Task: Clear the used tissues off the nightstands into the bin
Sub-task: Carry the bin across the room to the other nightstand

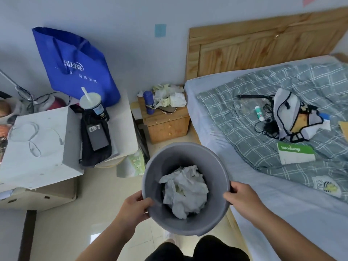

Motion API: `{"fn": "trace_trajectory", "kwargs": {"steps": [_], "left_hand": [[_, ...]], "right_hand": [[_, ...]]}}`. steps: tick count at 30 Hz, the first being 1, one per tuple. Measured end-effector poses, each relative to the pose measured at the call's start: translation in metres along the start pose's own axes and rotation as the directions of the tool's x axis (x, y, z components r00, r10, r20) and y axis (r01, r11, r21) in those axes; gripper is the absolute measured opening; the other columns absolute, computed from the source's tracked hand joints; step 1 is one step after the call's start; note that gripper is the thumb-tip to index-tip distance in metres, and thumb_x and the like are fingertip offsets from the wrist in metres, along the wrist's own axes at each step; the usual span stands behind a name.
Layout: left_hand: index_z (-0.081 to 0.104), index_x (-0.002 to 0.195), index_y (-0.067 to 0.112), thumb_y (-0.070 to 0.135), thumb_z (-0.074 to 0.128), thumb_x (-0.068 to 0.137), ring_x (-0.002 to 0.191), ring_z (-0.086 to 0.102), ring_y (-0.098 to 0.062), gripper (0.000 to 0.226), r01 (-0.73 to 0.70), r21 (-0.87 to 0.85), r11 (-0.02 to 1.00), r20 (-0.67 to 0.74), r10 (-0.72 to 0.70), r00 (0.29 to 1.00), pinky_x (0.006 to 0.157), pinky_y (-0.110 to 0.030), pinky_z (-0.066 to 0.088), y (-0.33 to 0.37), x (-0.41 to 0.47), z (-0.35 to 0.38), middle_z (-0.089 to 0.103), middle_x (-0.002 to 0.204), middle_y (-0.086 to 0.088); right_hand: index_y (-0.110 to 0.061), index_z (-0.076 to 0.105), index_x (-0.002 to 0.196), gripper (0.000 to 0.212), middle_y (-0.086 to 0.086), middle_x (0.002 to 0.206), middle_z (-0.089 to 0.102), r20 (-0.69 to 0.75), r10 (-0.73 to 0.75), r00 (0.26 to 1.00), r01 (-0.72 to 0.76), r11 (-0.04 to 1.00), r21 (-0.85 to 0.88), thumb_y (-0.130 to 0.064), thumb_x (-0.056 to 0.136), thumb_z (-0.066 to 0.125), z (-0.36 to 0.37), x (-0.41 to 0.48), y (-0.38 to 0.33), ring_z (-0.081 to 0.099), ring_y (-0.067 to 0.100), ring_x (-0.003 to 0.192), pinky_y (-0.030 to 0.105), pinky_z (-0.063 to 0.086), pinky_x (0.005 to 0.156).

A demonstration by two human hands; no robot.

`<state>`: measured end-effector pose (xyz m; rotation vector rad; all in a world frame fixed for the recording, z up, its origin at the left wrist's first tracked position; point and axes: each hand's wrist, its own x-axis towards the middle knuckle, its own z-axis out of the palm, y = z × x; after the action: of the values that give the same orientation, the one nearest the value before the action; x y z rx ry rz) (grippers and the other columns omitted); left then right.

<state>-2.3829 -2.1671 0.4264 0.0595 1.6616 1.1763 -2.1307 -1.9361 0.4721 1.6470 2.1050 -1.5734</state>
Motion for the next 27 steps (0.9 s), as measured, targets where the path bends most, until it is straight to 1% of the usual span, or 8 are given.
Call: {"fn": "trace_trajectory", "kwargs": {"steps": [4,9,15,17,20,22,23,27], "left_hand": [[0.084,0.094,0.03,0.002,0.069,0.084,0.09,0.081,-0.023,0.033,-0.023,0.037,0.999,0.024,0.022,0.999,0.069,-0.029,0.065,0.064,0.048,-0.006,0.083,0.104,-0.005],[0.084,0.094,0.032,0.0,0.068,0.085,0.089,0.081,-0.021,0.037,-0.025,0.04,0.999,0.034,0.024,0.999,0.067,-0.027,0.065,0.122,0.106,0.004,0.084,0.102,-0.001],[0.083,0.091,0.031,0.012,0.07,0.068,0.086,0.081,-0.022,0.033,0.077,0.037,0.996,-0.052,-0.075,0.996,0.065,-0.026,0.064,0.151,0.184,0.013,0.083,0.102,-0.004],[0.083,0.092,0.03,0.008,0.068,0.073,0.087,0.081,-0.022,0.033,0.12,0.026,0.992,-0.082,-0.118,0.99,0.066,-0.026,0.064,0.156,0.208,0.017,0.083,0.103,-0.004],[0.081,0.1,0.026,0.0,0.065,0.084,0.09,0.08,-0.021,0.034,0.156,-0.007,0.988,-0.116,-0.156,0.981,0.064,-0.023,0.063,0.161,0.245,0.028,0.083,0.106,-0.003],[0.079,0.105,0.022,-0.002,0.063,0.086,0.095,0.079,-0.025,0.035,0.173,-0.025,0.985,-0.148,-0.175,0.973,0.064,-0.024,0.063,0.161,0.272,0.037,0.083,0.105,-0.004],[0.079,0.105,0.02,-0.004,0.063,0.085,0.098,0.078,-0.03,0.035,0.185,-0.041,0.982,-0.174,-0.189,0.967,0.064,-0.026,0.064,0.16,0.286,0.04,0.083,0.104,-0.006],[0.079,0.098,0.011,-0.009,0.061,0.081,0.101,0.073,-0.041,0.032,0.244,-0.135,0.96,-0.264,-0.272,0.925,0.063,-0.032,0.064,0.144,0.342,0.043,0.081,0.101,-0.015]], "right_hand": [[-0.04,0.061,0.055,0.038,-0.015,0.049,0.052,-0.027,-0.007,1.0,0.007,1.0,0.021,-0.014,0.082,0.063,-0.017,0.039,-0.048,0.043,0.001,0.042,0.022,0.032,0.051],[-0.037,0.059,0.054,0.038,-0.014,0.05,0.052,-0.062,0.008,0.998,-0.003,0.997,0.082,-0.01,0.081,0.062,-0.037,0.101,-0.084,0.041,0.001,0.042,0.026,0.033,0.054],[-0.024,0.053,0.06,0.029,-0.013,0.049,0.05,0.034,0.02,0.999,-0.022,0.997,0.078,-0.006,0.081,0.063,-0.043,0.207,-0.098,0.039,0.002,0.041,0.012,0.031,0.043],[-0.021,0.057,0.063,0.024,-0.014,0.051,0.052,0.096,0.024,0.995,-0.031,0.997,0.066,-0.006,0.081,0.062,-0.044,0.245,-0.1,0.041,0.0,0.043,0.011,0.032,0.044],[-0.009,0.067,0.08,0.007,0.003,0.064,0.062,0.165,0.053,0.985,-0.06,0.997,0.039,-0.008,0.083,0.061,-0.047,0.3,-0.104,0.048,0.007,0.057,0.023,0.037,0.058],[-0.001,0.067,0.091,0.012,0.021,0.082,0.065,0.185,0.082,0.979,-0.086,0.996,0.014,-0.007,0.084,0.059,-0.047,0.333,-0.106,0.049,0.015,0.064,0.031,0.037,0.062],[0.001,0.066,0.092,0.013,0.024,0.083,0.063,0.186,0.094,0.978,-0.097,0.995,0.007,-0.006,0.084,0.058,-0.045,0.349,-0.106,0.047,0.016,0.064,0.032,0.035,0.062],[0.006,0.055,0.085,0.015,0.005,0.064,0.041,0.189,0.137,0.973,-0.139,0.99,-0.001,-0.007,0.077,0.055,-0.021,0.413,-0.101,0.033,0.017,0.059,0.036,0.025,0.062]]}}
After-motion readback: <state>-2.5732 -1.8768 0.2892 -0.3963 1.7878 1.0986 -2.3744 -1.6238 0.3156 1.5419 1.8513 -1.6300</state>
